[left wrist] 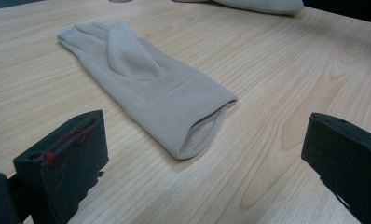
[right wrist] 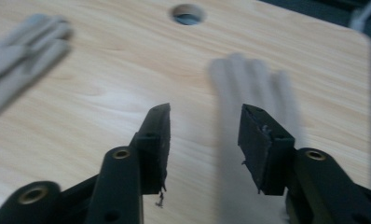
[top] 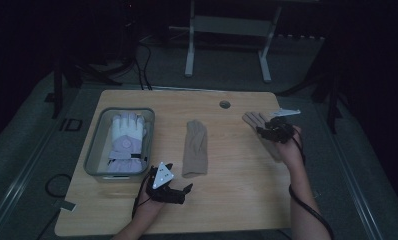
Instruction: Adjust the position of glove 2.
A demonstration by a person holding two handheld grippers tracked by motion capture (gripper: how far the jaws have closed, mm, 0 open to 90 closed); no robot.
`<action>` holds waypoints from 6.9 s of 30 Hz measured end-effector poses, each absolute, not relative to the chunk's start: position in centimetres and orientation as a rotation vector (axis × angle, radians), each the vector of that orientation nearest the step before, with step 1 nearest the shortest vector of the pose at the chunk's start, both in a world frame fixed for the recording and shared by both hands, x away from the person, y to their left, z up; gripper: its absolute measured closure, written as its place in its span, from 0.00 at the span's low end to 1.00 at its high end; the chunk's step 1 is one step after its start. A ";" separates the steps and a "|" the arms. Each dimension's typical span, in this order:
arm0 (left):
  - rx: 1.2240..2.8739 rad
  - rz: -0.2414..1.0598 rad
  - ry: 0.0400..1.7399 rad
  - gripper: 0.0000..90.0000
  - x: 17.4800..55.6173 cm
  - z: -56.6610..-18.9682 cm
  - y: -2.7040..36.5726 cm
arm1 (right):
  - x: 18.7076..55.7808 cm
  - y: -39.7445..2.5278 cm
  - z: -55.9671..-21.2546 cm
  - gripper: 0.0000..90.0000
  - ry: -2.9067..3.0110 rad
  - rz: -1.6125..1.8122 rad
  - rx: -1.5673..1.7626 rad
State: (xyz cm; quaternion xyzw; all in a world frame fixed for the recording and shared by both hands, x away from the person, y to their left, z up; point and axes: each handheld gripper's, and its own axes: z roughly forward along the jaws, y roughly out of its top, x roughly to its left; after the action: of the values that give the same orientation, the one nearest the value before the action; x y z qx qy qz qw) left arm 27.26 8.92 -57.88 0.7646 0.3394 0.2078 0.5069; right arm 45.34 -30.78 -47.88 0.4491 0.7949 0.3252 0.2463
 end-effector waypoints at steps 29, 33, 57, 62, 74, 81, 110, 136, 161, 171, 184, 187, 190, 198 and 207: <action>1.832 0.482 0.820 0.01 27.3 -57.9 9.1 | 50.6 -35.1 -54.2 0.77 2.265 0.794 1.336; 1.825 0.479 0.824 0.01 27.3 -57.9 9.2 | 50.2 -34.4 -54.1 0.90 2.193 0.746 1.400; 1.825 0.492 0.818 0.01 27.2 -57.9 9.2 | 40.3 -29.5 -49.9 0.92 1.825 0.950 1.615; 1.823 0.494 0.822 0.01 27.3 -57.9 9.2 | 38.5 -29.0 -50.4 0.92 1.795 0.966 1.613; 1.827 0.494 0.821 0.01 27.3 -57.9 9.1 | 39.6 -29.0 -55.1 0.90 1.857 0.816 1.687; 1.830 0.490 0.823 0.01 27.3 -57.9 9.1 | 39.5 -29.0 -55.2 0.81 1.861 0.811 1.673; 1.833 0.486 0.820 0.01 27.3 -57.9 9.1 | 39.8 -20.5 -50.1 0.45 2.110 1.078 1.364; 1.840 0.486 0.796 0.01 27.1 -57.9 9.1 | 42.3 -9.9 -55.1 0.43 2.364 0.966 1.253; 1.836 0.485 0.800 0.01 27.1 -57.9 9.1 | 42.5 -12.9 -50.8 0.88 2.325 1.011 1.191; 1.841 0.486 0.805 0.01 27.2 -57.9 9.1 | 41.5 -17.7 -45.7 0.88 2.236 1.084 1.162; 1.842 0.487 0.812 0.01 27.2 -57.9 9.1 | 39.9 -25.4 -43.4 0.88 2.174 1.061 1.169; 1.843 0.486 0.815 0.01 27.3 -57.9 9.1 | 39.6 -27.1 -43.5 0.88 2.170 1.047 1.184; 1.844 0.488 0.817 0.01 27.3 -57.9 9.1 | 39.2 -28.3 -43.8 0.88 2.176 1.026 1.197; 1.844 0.488 0.822 0.01 27.3 -57.9 9.1 | 39.2 -30.6 -45.9 0.87 2.247 0.997 1.210; 1.844 0.488 0.821 0.01 27.3 -57.9 9.1 | 40.2 -31.5 -50.4 0.85 2.289 0.884 1.281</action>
State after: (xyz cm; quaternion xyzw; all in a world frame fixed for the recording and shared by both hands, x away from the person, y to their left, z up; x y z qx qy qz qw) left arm 27.32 9.10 -57.93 0.7652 0.3406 0.2023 0.5075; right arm 40.15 -31.54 -50.37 0.4547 0.8126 0.3138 0.1858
